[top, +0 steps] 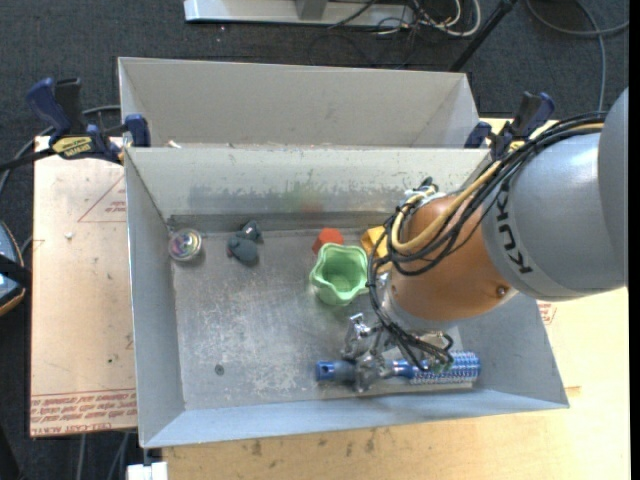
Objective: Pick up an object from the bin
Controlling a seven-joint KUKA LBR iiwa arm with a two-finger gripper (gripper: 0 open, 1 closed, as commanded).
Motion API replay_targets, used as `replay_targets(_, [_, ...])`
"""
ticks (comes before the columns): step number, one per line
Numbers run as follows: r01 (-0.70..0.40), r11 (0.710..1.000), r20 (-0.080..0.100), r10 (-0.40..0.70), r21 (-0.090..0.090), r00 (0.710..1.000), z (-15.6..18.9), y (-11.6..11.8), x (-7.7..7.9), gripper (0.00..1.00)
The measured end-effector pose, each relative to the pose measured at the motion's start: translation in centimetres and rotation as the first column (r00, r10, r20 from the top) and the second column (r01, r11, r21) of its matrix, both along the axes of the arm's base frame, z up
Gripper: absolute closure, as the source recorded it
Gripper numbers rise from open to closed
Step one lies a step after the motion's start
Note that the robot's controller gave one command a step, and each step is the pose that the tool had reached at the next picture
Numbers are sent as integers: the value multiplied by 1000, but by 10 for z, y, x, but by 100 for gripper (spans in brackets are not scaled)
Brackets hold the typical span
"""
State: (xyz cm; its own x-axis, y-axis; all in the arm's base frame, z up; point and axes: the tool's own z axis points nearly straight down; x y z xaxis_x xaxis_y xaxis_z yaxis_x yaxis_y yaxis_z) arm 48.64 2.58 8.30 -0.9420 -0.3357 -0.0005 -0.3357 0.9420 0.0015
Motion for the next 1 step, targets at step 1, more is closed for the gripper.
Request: replay_targets(1, [74,997,10,-74,-1,997,139,-37,18,100])
